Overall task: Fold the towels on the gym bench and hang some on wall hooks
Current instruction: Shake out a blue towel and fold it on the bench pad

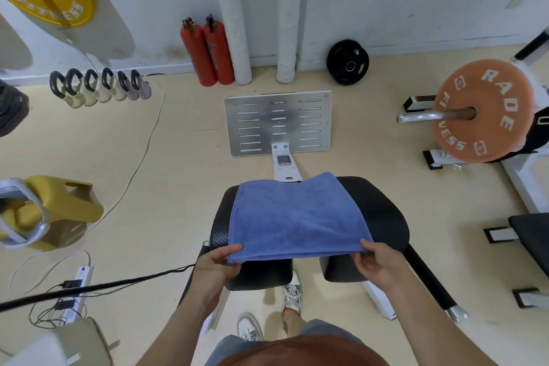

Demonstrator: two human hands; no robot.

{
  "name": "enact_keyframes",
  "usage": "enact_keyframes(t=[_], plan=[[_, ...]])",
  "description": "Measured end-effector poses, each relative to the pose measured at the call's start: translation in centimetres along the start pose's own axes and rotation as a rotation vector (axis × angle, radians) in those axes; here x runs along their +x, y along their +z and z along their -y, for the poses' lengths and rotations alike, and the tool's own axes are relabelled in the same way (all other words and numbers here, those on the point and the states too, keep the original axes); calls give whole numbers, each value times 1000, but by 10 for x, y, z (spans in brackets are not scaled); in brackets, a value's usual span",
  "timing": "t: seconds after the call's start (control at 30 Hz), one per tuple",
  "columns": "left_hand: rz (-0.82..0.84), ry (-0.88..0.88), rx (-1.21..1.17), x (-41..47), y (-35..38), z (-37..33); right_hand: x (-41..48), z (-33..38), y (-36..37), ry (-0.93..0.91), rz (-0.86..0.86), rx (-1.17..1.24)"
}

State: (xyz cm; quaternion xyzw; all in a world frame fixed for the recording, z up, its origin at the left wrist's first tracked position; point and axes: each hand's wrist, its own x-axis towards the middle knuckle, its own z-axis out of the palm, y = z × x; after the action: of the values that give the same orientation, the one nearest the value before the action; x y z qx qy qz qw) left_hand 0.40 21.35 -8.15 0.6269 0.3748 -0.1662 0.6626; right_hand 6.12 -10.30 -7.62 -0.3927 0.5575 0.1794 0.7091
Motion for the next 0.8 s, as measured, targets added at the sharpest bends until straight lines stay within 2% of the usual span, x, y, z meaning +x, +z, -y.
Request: enact_keyframes(t=[0.17, 0.23, 0.3, 0.4, 0.5, 0.53, 0.57, 0.67, 0.8], plan=[[-63, 339, 567, 7, -1, -24, -10, 9, 17, 8, -1, 195], [-86, 434, 697, 7, -1, -32, -13, 12, 24, -14, -16, 345], [-49, 569, 829, 9, -4, -33, -16, 17, 31, -63, -83, 308], [3, 860, 1046, 14, -7, -25, -30, 14, 41, -304, -150, -125], [132, 1025, 1162, 8, 2, -37, -43, 7, 47, -503, -146, -81], [198, 1045, 1158, 2, 8, -49, -46, 9, 54, -565, -156, -184], [237, 1047, 1150, -3, 13, -63, -53, 11, 61, -671, -137, -387], [216, 999, 1039, -16, 34, -109, -79, 15, 86, -965, 53, -930], [180, 876, 821, -35, 62, -151, -125, 17, 113, -1149, 347, -1255]])
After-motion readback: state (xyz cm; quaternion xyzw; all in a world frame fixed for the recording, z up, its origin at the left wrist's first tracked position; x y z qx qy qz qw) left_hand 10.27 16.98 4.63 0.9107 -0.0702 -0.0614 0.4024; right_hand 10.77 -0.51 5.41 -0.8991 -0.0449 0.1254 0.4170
